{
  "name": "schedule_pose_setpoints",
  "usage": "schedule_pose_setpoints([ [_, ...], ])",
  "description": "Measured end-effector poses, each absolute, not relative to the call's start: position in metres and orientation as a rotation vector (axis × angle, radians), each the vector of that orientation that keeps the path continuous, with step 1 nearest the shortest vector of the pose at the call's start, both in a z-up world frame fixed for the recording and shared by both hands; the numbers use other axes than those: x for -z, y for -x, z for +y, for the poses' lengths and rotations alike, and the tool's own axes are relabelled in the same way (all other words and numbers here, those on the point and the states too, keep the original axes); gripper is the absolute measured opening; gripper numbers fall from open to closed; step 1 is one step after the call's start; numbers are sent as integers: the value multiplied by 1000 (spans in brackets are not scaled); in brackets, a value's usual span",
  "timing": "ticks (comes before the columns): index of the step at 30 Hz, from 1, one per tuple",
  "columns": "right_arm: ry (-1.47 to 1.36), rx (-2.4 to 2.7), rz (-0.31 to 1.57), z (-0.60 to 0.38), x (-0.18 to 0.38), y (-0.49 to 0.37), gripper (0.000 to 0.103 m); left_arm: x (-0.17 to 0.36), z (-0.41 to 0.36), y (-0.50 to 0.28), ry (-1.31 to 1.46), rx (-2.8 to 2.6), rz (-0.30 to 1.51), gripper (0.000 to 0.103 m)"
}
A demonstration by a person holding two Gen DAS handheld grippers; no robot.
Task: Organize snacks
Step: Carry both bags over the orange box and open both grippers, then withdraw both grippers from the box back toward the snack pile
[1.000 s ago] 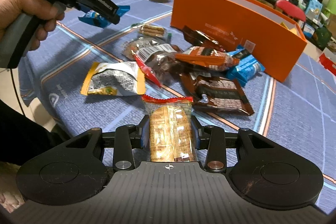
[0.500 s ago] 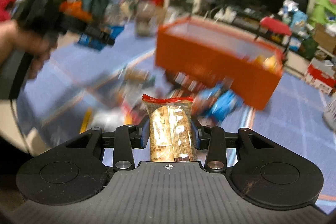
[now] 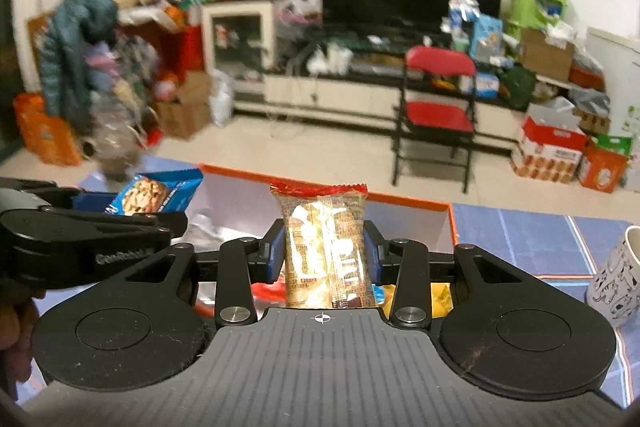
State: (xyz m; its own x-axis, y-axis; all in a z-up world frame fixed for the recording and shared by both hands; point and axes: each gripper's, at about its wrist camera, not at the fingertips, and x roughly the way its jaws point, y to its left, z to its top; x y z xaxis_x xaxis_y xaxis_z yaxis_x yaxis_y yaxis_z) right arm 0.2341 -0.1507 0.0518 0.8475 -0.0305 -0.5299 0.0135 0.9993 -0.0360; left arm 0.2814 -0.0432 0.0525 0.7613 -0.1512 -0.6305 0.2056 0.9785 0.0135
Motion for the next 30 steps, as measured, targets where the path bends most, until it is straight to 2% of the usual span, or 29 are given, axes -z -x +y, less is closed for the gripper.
schedule_pose_setpoints([
  [1,32,41,584,-151,-48,-241,32,-49,-47,-287,-92,193,701,55],
  [2,24,47,587,-152,-48,-243,33,-47,-49,-288,-93,187,710,58],
  [3,11,47,570,-154,-51,-239,37,-49,-50,-284,-98,189,700,70],
  [4,3,44,550,-154,-54,-232,45,-52,-50,-278,-107,191,682,76],
  [7,-9,53,501,-152,-63,-200,56,-60,-38,-246,-118,180,637,92],
  [8,-25,53,482,-152,-67,-186,58,-63,-33,-235,-111,187,629,95],
  [9,-34,54,465,-150,-69,-172,65,-64,-26,-218,-104,192,625,95],
  [10,-33,66,455,-146,-70,-156,77,-65,-20,-205,-94,188,625,96],
  [12,-41,100,439,-140,-69,-126,84,-63,-6,-172,-80,159,634,98],
  [19,-20,91,559,-117,-25,-86,87,-19,29,-119,-104,-18,741,98],
  [30,35,51,595,-100,-9,-91,89,-10,53,-135,-89,-60,788,98],
])
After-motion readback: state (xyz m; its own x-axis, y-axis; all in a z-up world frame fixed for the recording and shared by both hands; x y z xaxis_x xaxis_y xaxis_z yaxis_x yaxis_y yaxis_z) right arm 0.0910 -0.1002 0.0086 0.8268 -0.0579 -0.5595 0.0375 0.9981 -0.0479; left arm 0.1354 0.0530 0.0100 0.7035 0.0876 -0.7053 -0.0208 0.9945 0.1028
